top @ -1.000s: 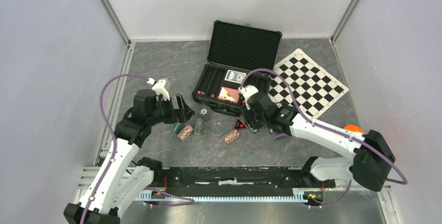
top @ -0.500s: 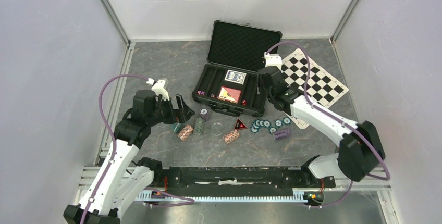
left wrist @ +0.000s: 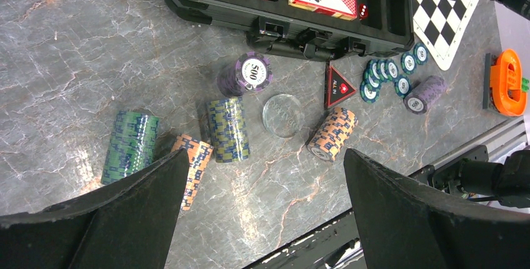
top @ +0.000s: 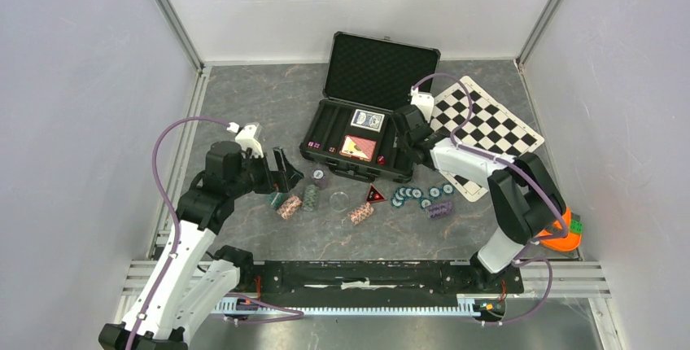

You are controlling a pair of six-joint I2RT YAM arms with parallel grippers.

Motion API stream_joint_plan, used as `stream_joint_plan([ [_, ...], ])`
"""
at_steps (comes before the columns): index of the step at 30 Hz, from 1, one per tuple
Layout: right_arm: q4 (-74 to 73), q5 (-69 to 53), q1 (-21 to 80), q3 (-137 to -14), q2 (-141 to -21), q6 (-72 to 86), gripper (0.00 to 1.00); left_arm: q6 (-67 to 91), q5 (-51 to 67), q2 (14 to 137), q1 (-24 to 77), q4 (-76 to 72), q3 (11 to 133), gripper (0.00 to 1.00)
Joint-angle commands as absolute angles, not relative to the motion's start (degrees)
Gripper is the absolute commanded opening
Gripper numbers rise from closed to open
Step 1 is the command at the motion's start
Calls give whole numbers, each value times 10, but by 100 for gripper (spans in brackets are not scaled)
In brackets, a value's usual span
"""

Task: Pack up texas hold em set

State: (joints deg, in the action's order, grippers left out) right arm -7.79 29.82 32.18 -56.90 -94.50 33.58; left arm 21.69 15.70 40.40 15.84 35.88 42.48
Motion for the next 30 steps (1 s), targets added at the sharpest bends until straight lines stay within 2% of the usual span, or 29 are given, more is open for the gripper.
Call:
stream_joint_plan([
  [1, -34, 309, 302, -616, -958, 342, 51, 196, 172, 405, 158, 340, 425, 100],
  [2, -34, 302, 299, -620, -959, 335, 61, 195, 172, 406, 158, 340, 425, 100],
  [3, -37, 300, 298, -623, -958, 333, 68, 196, 172, 406, 158, 340, 425, 100],
  [7, -40, 278, 294, -625, -941, 310, 72, 194, 170, 408, 158, 340, 425, 100],
  [13, -47, 201, 294, -598, -888, 218, 71, 193, 212, 419, 158, 338, 433, 100],
  [16, -44, 164, 294, -559, -852, 163, 66, 194, 230, 405, 159, 326, 430, 100],
  [20, -55, 153, 294, -538, -842, 133, 40, 207, 208, 399, 171, 323, 431, 100],
  [22, -59, 135, 293, -537, -853, 133, 31, 217, 190, 404, 193, 326, 439, 100],
  [26, -57, 103, 294, -541, -877, 145, 22, 244, 120, 404, 271, 336, 467, 100],
  [30, -54, 100, 294, -532, -891, 162, 21, 266, 65, 412, 332, 336, 477, 100],
])
